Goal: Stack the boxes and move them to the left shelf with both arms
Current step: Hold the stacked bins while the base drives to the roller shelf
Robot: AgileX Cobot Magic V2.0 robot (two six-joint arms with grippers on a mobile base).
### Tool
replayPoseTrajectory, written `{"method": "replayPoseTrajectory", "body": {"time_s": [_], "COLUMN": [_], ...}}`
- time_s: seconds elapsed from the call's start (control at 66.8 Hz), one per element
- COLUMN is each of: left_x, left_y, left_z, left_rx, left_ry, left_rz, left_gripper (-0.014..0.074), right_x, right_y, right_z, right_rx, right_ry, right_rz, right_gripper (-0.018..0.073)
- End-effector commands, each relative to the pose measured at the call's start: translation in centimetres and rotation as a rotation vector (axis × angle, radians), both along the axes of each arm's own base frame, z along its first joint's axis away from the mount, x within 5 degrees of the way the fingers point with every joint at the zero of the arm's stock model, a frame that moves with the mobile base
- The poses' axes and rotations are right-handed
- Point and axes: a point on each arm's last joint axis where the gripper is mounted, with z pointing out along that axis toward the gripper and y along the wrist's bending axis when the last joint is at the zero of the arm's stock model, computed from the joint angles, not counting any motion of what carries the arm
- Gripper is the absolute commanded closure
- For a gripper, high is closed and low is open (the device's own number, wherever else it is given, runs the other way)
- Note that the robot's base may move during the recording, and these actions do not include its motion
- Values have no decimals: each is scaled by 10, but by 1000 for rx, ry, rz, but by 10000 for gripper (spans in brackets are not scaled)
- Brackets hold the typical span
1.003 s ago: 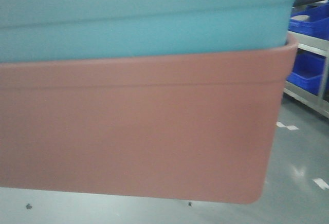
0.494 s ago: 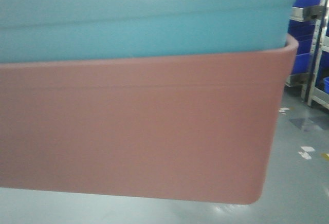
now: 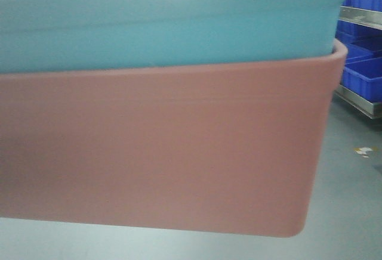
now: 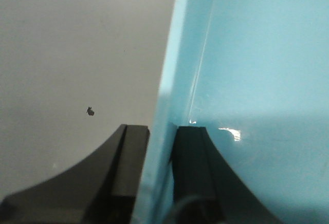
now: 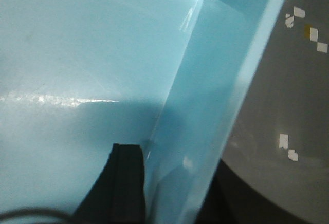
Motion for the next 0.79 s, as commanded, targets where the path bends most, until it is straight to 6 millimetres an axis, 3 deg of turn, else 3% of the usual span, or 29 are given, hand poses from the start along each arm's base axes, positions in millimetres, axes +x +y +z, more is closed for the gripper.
{"method": "replayPoseTrajectory", "body": {"time_s": [0.0, 0.779], "left_x": [-8, -7], "left_y": [-25, -27], "left_z": [30, 27], "left_rx": [-255, -249], "left_ry": [-105, -99], "left_rz": [-124, -123], "left_gripper": [606, 606], "right_x": [-2, 0], "right_y": [17, 18], "right_z": [31, 28], "right_rx": [224, 211], "right_ry": [-148, -139], "right_rz": [101, 98], "right_gripper": [503, 503]}}
